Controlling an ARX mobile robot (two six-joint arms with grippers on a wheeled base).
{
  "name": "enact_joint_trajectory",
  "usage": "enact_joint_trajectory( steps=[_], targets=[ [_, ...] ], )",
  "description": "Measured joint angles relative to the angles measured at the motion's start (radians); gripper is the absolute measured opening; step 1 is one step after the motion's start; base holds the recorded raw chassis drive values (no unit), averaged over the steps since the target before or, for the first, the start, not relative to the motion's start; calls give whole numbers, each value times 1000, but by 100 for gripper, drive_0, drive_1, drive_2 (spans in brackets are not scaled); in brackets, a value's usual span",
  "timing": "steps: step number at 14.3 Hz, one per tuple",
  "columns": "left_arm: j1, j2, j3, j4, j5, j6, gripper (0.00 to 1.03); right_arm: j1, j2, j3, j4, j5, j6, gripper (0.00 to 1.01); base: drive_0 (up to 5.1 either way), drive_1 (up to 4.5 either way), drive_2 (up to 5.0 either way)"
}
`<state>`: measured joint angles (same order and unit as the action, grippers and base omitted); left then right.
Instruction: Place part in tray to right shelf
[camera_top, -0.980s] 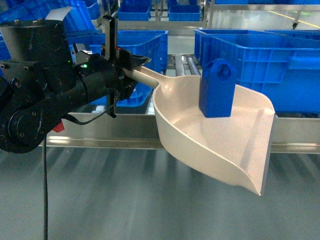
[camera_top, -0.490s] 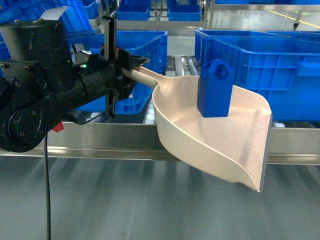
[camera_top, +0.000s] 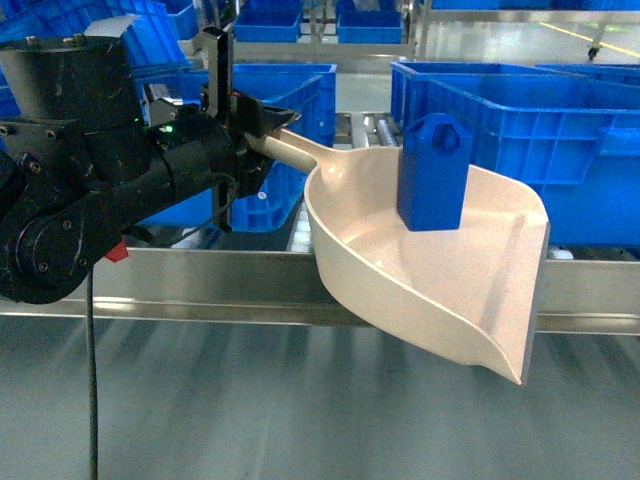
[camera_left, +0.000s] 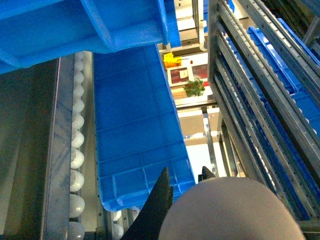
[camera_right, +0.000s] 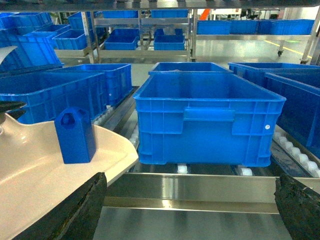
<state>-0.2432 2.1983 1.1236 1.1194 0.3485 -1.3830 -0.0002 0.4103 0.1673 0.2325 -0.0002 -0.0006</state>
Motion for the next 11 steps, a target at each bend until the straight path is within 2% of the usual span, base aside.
enact_joint_trajectory(
  steps=[11],
  targets=[
    [0, 0, 0, 0, 0, 0, 12, 0, 0, 0, 0, 0, 0, 98, 0, 0, 0]
  ],
)
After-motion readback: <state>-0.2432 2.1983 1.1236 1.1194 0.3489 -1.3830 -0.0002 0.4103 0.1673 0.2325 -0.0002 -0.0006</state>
